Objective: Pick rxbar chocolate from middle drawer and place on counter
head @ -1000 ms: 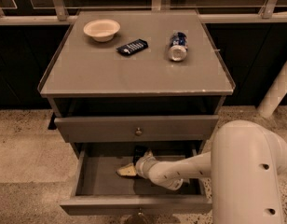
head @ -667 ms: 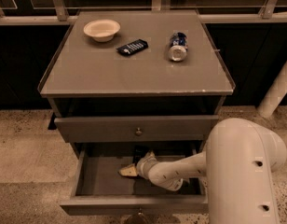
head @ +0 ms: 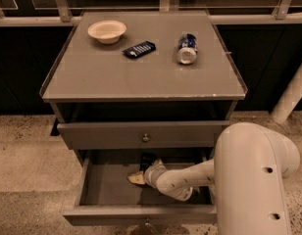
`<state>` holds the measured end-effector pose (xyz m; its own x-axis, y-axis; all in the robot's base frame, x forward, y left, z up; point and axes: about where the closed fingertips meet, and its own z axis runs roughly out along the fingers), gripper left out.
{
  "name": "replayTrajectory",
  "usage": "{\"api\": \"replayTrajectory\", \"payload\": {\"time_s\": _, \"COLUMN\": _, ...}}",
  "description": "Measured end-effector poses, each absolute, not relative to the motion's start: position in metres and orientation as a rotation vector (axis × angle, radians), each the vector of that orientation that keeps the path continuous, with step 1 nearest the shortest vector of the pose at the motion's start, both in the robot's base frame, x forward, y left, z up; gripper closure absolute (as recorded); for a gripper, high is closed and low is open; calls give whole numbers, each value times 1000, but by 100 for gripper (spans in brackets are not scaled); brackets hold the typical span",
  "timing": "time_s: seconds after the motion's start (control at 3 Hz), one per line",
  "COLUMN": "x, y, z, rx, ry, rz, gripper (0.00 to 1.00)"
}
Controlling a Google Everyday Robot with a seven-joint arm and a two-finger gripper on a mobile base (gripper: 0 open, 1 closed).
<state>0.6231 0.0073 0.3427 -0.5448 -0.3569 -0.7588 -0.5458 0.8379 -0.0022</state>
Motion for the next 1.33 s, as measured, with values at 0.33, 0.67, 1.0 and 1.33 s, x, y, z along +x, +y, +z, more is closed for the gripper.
{"api": "replayTrajectory", "payload": {"time_s": 0.33, "x": 623, "y": 7, "z": 343, "rx": -655, "ry": 2203, "rz": 298, "gripper": 42}}
{"api": "replayTrajectory", "payload": {"time_s": 0.67, "x": 623, "y": 7, "z": 343, "rx": -655, "ry": 2203, "rz": 298, "gripper": 65}}
{"api": "replayTrajectory", "payload": {"time_s": 1.0, "x": 623, "y": 7, "z": 350, "rx": -655, "ry": 2202, "rz": 298, "gripper": 89}}
{"api": "replayTrajectory", "payload": {"time_s": 1.33, "x": 624, "y": 3, "z": 363, "rx": -645, "ry": 2181, "rz": 332, "gripper": 100}}
